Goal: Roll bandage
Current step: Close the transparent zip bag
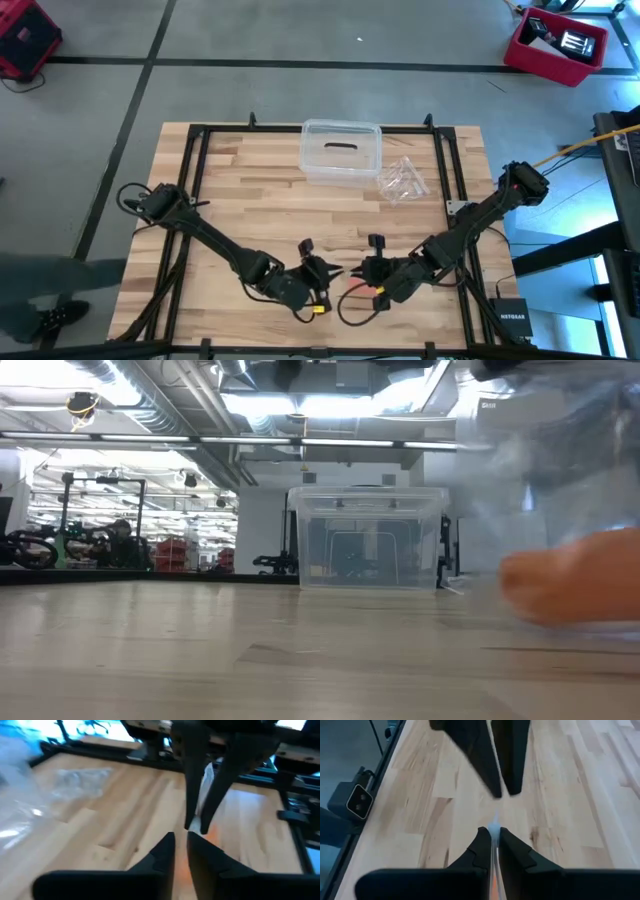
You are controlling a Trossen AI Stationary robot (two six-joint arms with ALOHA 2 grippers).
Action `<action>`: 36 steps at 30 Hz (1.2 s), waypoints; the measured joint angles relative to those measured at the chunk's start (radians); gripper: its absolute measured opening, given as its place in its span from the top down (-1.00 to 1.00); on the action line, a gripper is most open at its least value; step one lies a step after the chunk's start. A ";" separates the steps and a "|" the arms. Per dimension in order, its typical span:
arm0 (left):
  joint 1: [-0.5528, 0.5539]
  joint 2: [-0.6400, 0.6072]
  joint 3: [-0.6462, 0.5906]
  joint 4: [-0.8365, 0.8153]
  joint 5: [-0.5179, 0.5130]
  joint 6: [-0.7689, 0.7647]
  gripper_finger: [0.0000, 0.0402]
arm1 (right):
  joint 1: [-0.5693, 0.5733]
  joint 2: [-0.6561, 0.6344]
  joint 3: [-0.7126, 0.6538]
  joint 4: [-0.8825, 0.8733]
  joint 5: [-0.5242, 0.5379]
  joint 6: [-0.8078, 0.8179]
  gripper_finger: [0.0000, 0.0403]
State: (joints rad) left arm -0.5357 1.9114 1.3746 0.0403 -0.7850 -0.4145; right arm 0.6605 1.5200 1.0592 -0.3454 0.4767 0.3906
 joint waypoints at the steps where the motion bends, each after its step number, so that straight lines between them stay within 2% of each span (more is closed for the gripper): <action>1: 0.008 0.000 0.000 -0.002 0.031 -0.001 0.74 | 0.000 0.000 0.000 0.000 0.000 -0.003 0.88; 5: 0.037 0.002 0.000 0.009 0.159 0.007 0.53 | 0.000 -0.001 0.000 0.000 0.000 -0.010 0.87; 11: 0.052 0.025 -0.001 0.019 0.201 0.055 0.43 | 0.000 -0.001 0.000 0.000 0.002 -0.013 0.87; 23: 0.053 0.030 -0.001 0.071 0.217 0.085 0.85 | 0.000 -0.004 0.000 0.004 0.013 -0.013 0.87; 29: 0.053 0.030 -0.001 0.070 0.168 0.077 0.98 | 0.000 -0.004 0.000 0.002 0.021 -0.006 0.87; 36: 0.042 0.030 -0.002 0.049 -0.101 -0.026 1.00 | -0.003 -0.004 0.001 -0.009 0.121 0.082 0.87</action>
State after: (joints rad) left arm -0.4935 1.9415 1.3731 0.0895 -0.8859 -0.4401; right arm 0.6572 1.5162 1.0602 -0.3542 0.5979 0.4729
